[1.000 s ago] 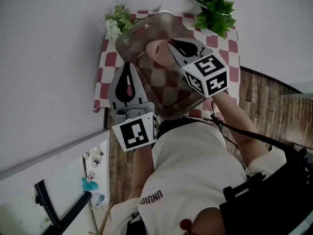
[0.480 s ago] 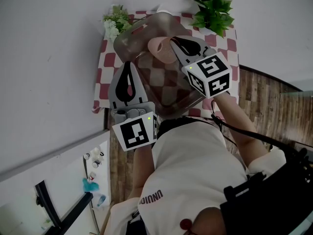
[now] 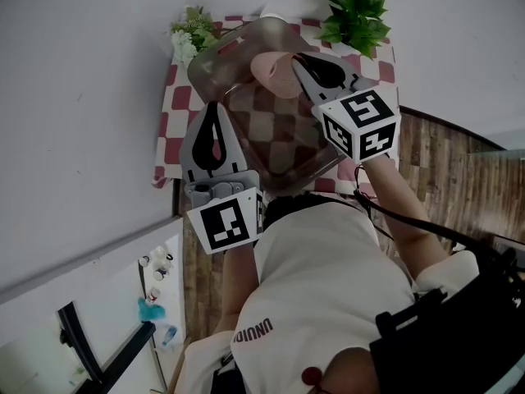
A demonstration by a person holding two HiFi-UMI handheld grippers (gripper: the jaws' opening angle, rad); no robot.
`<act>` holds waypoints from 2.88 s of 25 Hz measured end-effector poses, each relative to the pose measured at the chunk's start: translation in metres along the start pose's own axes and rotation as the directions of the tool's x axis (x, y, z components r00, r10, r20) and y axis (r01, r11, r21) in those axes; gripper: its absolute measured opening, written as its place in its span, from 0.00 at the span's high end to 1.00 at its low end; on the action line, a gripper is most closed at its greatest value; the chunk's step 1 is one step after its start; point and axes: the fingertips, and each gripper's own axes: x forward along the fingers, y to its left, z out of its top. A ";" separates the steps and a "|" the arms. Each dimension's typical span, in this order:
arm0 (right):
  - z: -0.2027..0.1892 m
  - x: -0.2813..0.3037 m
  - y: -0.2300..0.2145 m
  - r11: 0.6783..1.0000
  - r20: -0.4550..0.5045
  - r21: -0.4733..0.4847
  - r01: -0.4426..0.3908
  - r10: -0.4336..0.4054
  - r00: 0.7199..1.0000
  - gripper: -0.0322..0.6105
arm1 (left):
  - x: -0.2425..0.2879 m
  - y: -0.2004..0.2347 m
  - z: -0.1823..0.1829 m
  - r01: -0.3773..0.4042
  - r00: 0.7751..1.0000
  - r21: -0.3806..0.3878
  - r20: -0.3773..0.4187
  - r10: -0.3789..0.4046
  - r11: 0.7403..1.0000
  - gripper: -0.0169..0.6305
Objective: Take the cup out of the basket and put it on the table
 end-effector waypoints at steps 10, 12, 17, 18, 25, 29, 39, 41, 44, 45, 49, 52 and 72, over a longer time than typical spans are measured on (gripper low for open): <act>0.007 -0.013 -0.005 0.999 0.033 -0.006 0.033 -0.033 0.999 0.89 | -0.002 -0.005 0.000 0.015 1.000 -0.004 0.001 -0.015 1.000 0.95; 0.010 -0.017 -0.008 0.999 0.044 -0.012 0.048 -0.047 0.998 0.89 | -0.001 -0.006 -0.001 0.019 1.000 -0.004 0.000 -0.019 1.000 0.95; 0.013 -0.024 -0.017 0.996 0.059 -0.017 0.084 -0.083 0.995 0.89 | 0.001 -0.007 -0.001 0.025 1.000 -0.002 -0.002 -0.025 1.000 0.95; 0.014 -0.026 -0.019 0.996 0.062 -0.019 0.091 -0.090 0.994 0.89 | 0.001 -0.007 -0.001 0.026 1.000 -0.002 -0.001 -0.026 1.000 0.95; 0.019 -0.032 -0.029 0.992 0.078 -0.022 0.127 -0.125 0.989 0.89 | 0.006 -0.009 0.000 0.039 0.999 -0.003 0.001 -0.039 0.999 0.95; 0.020 -0.036 -0.035 0.988 0.090 -0.028 0.154 -0.151 0.984 0.89 | 0.008 -0.012 0.000 0.046 0.999 -0.001 0.006 -0.046 0.999 0.95; 0.021 -0.049 -0.057 0.975 0.103 -0.008 0.222 -0.220 0.970 0.89 | 0.011 -0.016 0.000 0.060 0.998 0.001 0.000 -0.060 0.998 0.95; 0.020 -0.052 -0.061 0.973 0.104 -0.003 0.231 -0.230 0.968 0.89 | 0.012 -0.016 0.000 0.062 0.998 0.003 -0.001 -0.062 0.998 0.95; 0.018 -0.054 -0.065 0.970 0.100 0.000 0.244 -0.243 0.965 0.89 | 0.013 -0.018 0.001 0.068 0.998 0.004 0.000 -0.068 0.998 0.95; 0.018 -0.055 -0.067 0.968 0.100 0.001 0.249 -0.248 0.964 0.89 | 0.014 -0.018 0.001 0.070 0.998 0.003 0.001 -0.070 0.998 0.95; 0.016 -0.059 -0.074 0.962 0.100 0.010 0.274 -0.274 0.957 0.89 | 0.015 -0.020 0.001 0.080 0.997 0.003 0.003 -0.080 0.997 0.95; 0.014 -0.062 -0.078 0.957 0.098 0.015 0.289 -0.289 0.952 0.89 | 0.016 -0.022 0.001 0.087 0.996 0.004 0.004 -0.087 0.996 0.95; -0.009 -0.093 -0.117 0.909 0.054 0.089 0.407 -0.412 0.909 0.89 | 0.027 -0.040 0.002 0.141 0.990 -0.007 0.005 -0.141 0.990 0.95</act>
